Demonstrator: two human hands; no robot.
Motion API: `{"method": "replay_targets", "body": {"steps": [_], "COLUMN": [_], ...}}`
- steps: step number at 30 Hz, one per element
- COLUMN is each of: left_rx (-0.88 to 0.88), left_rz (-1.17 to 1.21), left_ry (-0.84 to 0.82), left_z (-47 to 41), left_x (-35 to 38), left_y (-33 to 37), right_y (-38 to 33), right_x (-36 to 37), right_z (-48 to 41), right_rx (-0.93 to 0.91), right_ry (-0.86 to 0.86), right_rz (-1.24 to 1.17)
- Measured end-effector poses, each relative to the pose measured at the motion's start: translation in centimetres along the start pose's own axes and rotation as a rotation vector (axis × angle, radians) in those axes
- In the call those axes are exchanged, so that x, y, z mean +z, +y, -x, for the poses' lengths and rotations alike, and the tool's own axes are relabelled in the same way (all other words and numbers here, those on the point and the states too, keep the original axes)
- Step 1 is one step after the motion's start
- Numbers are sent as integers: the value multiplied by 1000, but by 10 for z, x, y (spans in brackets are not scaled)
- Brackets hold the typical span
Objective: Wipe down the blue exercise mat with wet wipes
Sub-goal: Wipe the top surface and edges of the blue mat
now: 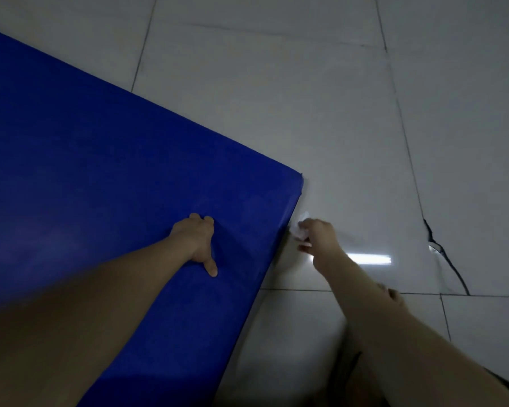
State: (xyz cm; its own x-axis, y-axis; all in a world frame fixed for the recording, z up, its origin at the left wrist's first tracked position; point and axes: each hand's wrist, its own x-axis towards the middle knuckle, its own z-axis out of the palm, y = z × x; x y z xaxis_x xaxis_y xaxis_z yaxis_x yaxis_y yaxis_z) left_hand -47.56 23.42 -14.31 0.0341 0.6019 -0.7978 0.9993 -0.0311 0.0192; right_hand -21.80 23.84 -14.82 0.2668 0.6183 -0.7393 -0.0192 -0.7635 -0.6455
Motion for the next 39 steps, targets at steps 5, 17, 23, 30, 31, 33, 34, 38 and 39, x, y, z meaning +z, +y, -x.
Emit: {"method": "replay_targets", "body": {"steps": [5,17,23,30,31,33,34,38,39], "left_rx": [11,-50,-49,-202,-215,-223,-219,-137,-117], "left_rz": [17,239,869,479,460,427,420,405,390], "left_ry": [16,150,510,713,737,796,826,896,920], "left_z": [-4,42,126,217,229,253,263,297,305], "left_x": [3,8,-24,-63,-69,-83,-89,-105,-108], "left_y": [-4,0,47,99,101,105,107,113,114], "right_y": [-15,-66,-131,-219,-227,-243,-249,-266,-267], "right_x": [17,24,25,26,22,12,8,-17,-24], "right_z": [-45,-12,68,200,216,245,258,301,308], "right_rx": [82,73,-230,-474,-498,-546,-566,-640,-649], "right_ry": [-56,-169,-274,-268,-265,-257,-255,-205,-199], "right_rz": [319,260,263,33,21,4,-3,-26,-29]}}
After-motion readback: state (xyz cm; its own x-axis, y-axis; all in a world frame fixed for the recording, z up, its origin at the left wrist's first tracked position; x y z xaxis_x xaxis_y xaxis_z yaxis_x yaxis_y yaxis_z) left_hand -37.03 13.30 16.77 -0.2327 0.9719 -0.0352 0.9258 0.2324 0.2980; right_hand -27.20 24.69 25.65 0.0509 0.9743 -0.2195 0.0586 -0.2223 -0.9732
